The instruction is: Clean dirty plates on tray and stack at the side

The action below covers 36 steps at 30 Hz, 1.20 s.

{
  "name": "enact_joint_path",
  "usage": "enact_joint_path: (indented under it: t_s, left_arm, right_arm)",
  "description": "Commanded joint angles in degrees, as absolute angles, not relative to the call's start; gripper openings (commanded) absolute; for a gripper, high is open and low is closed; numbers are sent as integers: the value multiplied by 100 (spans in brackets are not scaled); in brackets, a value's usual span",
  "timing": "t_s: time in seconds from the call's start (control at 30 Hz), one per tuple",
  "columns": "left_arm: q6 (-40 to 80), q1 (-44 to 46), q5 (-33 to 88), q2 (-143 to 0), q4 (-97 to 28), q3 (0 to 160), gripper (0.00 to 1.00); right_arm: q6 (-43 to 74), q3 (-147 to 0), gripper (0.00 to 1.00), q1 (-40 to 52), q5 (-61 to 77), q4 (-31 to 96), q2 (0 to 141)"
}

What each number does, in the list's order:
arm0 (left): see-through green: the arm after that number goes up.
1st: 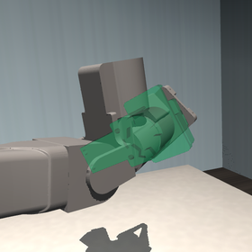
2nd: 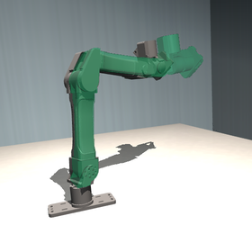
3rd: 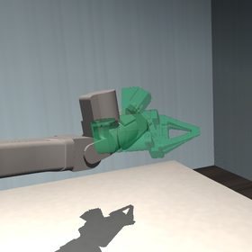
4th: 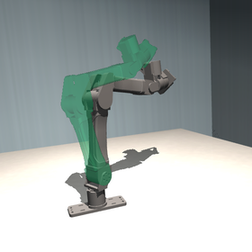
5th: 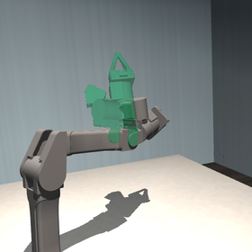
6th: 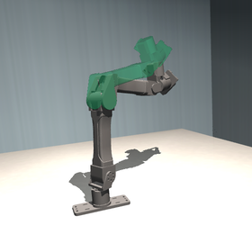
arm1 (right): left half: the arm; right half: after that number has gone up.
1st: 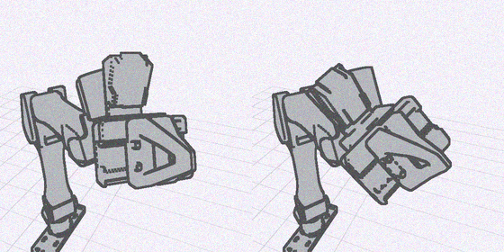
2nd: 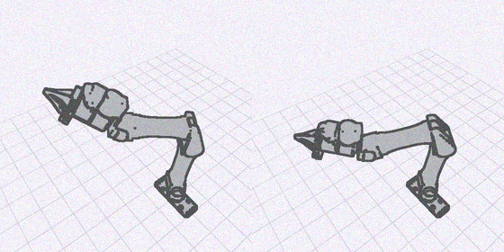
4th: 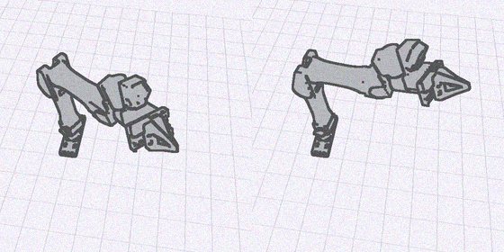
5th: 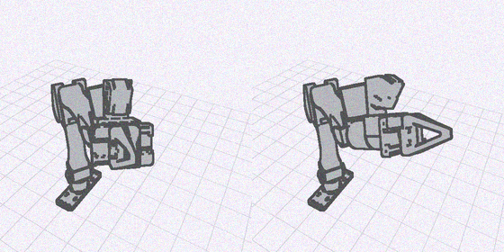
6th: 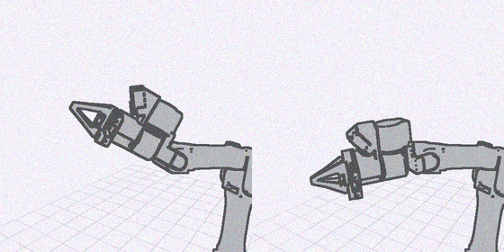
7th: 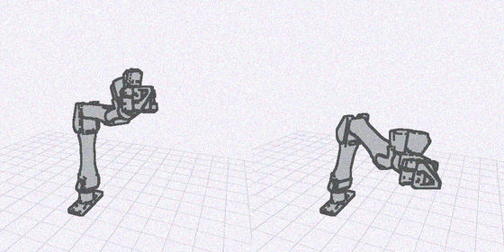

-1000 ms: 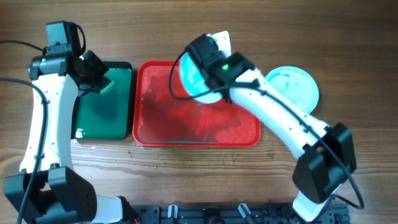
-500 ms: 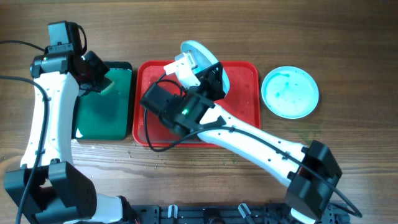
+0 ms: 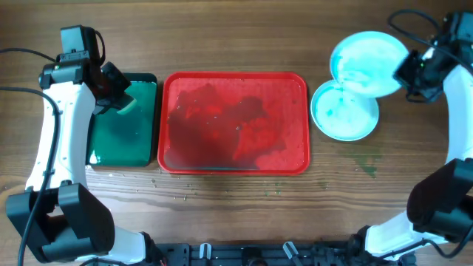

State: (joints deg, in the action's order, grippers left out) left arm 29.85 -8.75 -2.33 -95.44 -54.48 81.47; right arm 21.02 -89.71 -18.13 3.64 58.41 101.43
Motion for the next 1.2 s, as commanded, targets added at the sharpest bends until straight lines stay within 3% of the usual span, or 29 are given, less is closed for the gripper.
enact_joint_path:
  t_s: [0.0, 0.2, 0.3, 0.43, 0.53, 0.57, 0.6, 0.7, 0.73, 0.87, 1.03, 1.07, 1.13, 1.17]
  left_arm:
    - [2893, -891, -333, -9577, -5507, 8121, 4]
    - [2528, -891, -419, -9577, -5874, 8077, 4]
    - [2263, -891, -534, -9577, -6060, 8077, 4]
    - [1859, -891, -556, -9577, -6418, 8077, 4]
    - [1232, -891, -843, -9577, -6462, 8077, 4]
    - [1238, -891, -1098, -9577, -6497, 8077, 7]
    - [1238, -891, -1173, -9577, -6504, 8077, 18]
    - [1271, -897, -1225, -9577, -6348, 8077, 96]
    - [1354, -897, -1225, -9577, -6281, 8077, 100]
    - [2051, -895, -803, -9577, -6206, 8077, 100]
    - [2040, -895, -690, -9577, -6198, 8077, 100]
    - [2040, -895, -690, -9577, -6198, 8077, 100]
    - [2040, -895, -690, -9577, -6195, 8077, 100]
    - [2040, -895, -690, -9577, -6198, 8077, 100]
  right_arm:
    - [2239, -8029, 4, -1881, 558, 5319, 10315]
    - [2425, -6591, 4, -1712, 587, 4272, 10383]
    - [2040, -6593, 24, -1463, 1017, 4320, 10383]
    - [1949, -6648, 43, -1002, 1216, 4733, 10377]
    - [1791, -7201, 50, -998, 1461, 5231, 10261]
    - [1787, -7454, 51, -998, 1304, 5457, 10235]
    - [1774, -7717, 52, -998, 1151, 5662, 10208]
    - [1616, -8088, 61, -993, 1212, 5968, 10044]
    - [1496, -8095, 61, -969, 1455, 5966, 9974]
    - [1297, -8099, 61, -582, 1555, 5966, 9397]
    - [899, -8197, 68, 298, 1553, 5905, 8305]
    - [906, -8197, 74, 447, 1557, 5872, 8066]
    - [919, -8206, 97, 644, 1846, 5874, 7533]
    - [1031, -8206, 100, 655, 2191, 5883, 7323]
